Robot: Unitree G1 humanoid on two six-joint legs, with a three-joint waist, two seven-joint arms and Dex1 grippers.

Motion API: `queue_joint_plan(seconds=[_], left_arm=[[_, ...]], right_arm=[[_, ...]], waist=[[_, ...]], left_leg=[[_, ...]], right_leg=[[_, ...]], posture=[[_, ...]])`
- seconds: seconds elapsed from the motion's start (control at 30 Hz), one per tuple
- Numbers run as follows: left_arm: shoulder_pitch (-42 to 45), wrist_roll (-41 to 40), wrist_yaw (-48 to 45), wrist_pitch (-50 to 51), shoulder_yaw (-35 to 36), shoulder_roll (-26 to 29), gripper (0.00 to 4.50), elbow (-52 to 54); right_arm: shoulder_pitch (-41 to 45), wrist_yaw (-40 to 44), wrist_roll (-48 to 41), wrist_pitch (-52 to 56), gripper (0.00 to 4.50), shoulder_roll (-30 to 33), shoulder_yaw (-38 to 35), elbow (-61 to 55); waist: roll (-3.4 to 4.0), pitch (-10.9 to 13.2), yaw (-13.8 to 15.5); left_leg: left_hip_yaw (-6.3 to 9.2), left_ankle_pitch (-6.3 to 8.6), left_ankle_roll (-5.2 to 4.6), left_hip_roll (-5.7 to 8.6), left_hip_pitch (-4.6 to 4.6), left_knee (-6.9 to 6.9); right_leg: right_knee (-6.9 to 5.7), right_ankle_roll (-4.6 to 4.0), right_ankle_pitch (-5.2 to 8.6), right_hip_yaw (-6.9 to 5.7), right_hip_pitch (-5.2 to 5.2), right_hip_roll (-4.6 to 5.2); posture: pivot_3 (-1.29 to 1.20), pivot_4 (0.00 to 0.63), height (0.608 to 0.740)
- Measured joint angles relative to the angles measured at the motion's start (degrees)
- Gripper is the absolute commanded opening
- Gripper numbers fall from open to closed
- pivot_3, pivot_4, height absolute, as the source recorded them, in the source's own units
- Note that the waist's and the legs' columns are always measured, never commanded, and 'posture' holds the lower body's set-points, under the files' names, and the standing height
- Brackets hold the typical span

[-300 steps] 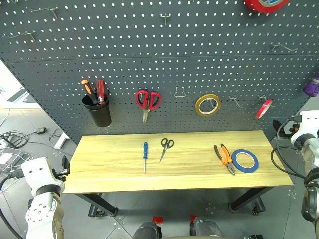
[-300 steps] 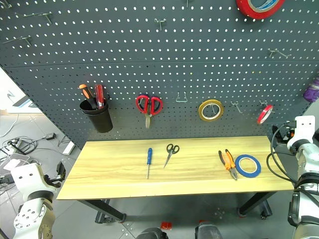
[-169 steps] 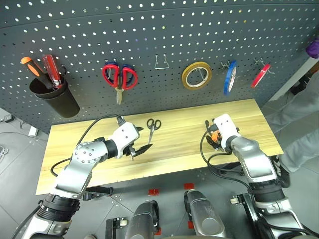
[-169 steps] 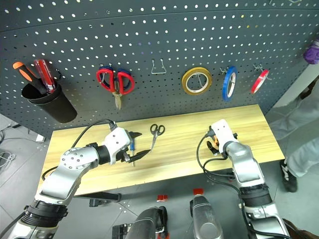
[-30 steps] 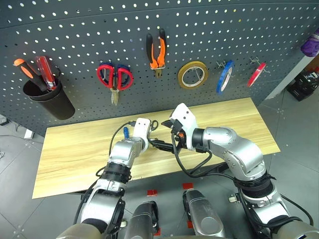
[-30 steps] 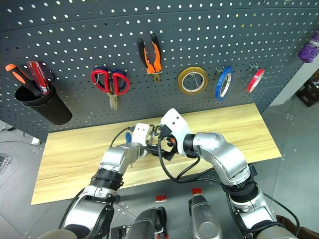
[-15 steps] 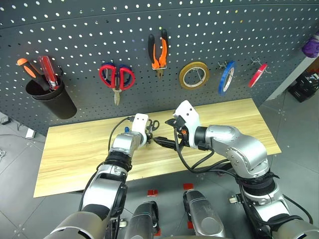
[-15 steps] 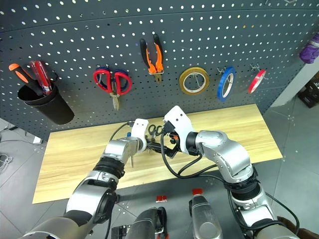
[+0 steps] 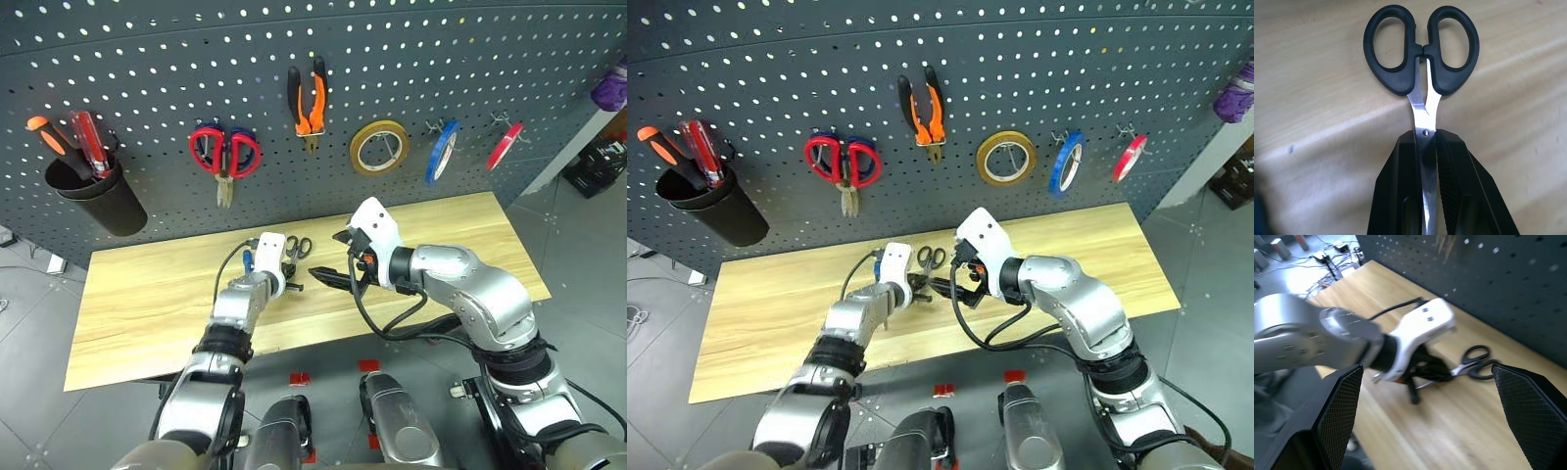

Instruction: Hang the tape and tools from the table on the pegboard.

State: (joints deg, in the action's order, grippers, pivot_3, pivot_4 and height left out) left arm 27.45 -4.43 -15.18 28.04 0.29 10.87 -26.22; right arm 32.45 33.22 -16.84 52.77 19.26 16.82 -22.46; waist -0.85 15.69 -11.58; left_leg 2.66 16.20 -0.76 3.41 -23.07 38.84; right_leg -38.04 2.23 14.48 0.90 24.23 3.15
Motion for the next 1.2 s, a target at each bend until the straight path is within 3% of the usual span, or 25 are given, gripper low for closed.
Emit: queue_joint_plan(seconds=[0.17,0.3,0.43,0.57,0.77,1.2], left_arm=[[-15.1,4.5,2.9,-1.7,-1.8,3.4,0.16,24.2],[-30.9,10.7,7.3,-5.2,-2.1,5.4,0.16,43.7],[-37.7,14.0,10.7,-7.7,0.2,5.3,0.16,56.0],[-34.3,16.0,11.3,-8.4,1.7,5.6,0.16,62.2],[-25.5,17.2,10.6,-7.2,1.5,5.9,0.16,62.5],[-18.0,17.9,9.5,-8.7,3.1,8.7,0.16,53.4]], right_arm=[[-1.7,1.8,1.5,-10.1,4.5,1.8,0.0,-2.6],[-1.8,4.2,-5.2,-11.4,4.5,0.3,-5.6,-6.2],[0.3,4.7,-9.2,-11.4,4.5,0.1,-8.9,-7.0],[2.7,4.4,-9.3,-12.9,4.5,-0.8,-8.9,-5.4],[4.7,3.9,-8.9,-15.8,4.5,-2.2,-8.8,-2.2],[4.8,3.9,-7.2,-18.6,4.5,-2.3,-8.0,0.2]], waist=[[-0.01,0.0,-0.2],[-0.01,0.0,-0.3],[-0.03,0.0,0.8],[-0.03,0.0,1.1],[-0.04,0.0,0.8],[-0.04,0.0,0.5]], left_leg=[[0.0,0.09,-0.15,-0.05,-0.04,-0.04],[0.0,0.16,-0.25,-0.06,-0.03,-0.08],[0.01,0.16,-0.31,-0.06,-0.03,-0.04],[-0.01,0.16,-0.33,-0.04,-0.04,-0.01],[-0.02,0.16,-0.33,-0.05,-0.07,-0.01],[-0.02,0.16,-0.33,-0.06,-0.06,0.0]], right_leg=[[0.05,0.0,0.0,0.0,0.01,-0.02],[0.13,-0.01,0.0,0.05,-0.03,-0.01],[0.15,-0.02,0.0,-0.03,-0.09,0.03],[0.15,-0.02,0.0,-0.04,-0.11,0.03],[0.06,-0.01,0.0,-0.06,-0.06,-0.01],[0.05,-0.01,0.0,-0.06,-0.06,-0.01]], posture=[[-0.35,0.272,0.74],[-0.33,0.273,0.74],[-0.31,0.271,0.74],[-0.31,0.266,0.74],[-0.31,0.263,0.74],[-0.32,0.26,0.74]])
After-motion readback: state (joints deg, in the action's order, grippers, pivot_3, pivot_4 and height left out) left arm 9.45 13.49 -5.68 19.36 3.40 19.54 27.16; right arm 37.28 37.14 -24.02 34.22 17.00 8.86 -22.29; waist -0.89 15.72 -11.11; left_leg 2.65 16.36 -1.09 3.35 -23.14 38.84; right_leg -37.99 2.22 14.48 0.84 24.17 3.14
